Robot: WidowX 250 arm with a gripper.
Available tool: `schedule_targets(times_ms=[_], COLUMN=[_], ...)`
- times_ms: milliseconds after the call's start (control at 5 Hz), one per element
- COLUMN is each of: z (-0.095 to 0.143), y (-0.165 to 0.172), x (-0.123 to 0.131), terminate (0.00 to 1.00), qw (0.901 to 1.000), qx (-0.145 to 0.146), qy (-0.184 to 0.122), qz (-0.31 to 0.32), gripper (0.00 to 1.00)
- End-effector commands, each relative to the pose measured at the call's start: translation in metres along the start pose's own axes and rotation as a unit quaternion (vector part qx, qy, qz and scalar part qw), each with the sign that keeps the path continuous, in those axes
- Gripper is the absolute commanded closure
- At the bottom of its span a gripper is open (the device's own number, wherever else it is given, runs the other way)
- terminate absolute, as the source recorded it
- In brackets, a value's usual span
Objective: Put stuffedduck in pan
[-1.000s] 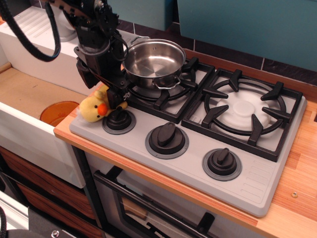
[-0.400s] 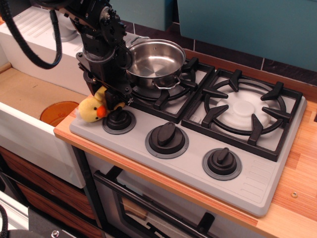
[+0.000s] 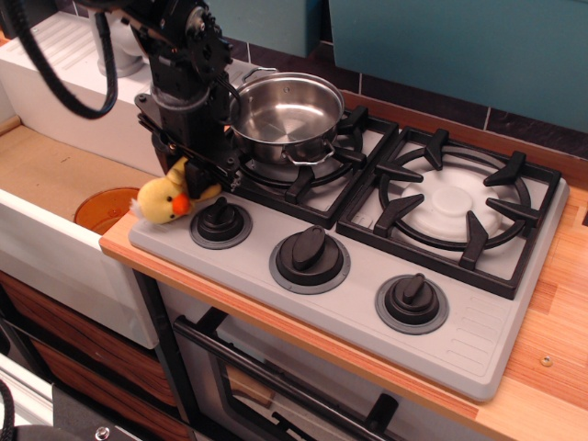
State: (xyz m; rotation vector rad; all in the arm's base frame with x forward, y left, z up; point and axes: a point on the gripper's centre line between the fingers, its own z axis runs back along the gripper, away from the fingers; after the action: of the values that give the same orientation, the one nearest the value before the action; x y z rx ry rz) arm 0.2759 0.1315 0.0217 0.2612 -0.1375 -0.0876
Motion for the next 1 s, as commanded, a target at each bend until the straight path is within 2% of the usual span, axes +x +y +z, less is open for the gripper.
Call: schedule_targets(times_ms=[0, 400, 600, 800], z=[0.045, 0.088, 0.097, 0.097], y=[0.030, 0.046, 0.048, 0.043], x=[0.016, 0.057, 0.081, 0.093], terminate=[0.00, 0.00, 0.00, 0.00], qw=[0.9988, 0.9965, 0.9931, 0.9863], qx=[0.011, 0.008, -0.065, -0.129], qy=[0.043, 0.065, 0.071, 0.072], qz=[-0.023, -0.052, -0.067, -0.075], gripper=[1.00, 1.00, 1.00, 1.00])
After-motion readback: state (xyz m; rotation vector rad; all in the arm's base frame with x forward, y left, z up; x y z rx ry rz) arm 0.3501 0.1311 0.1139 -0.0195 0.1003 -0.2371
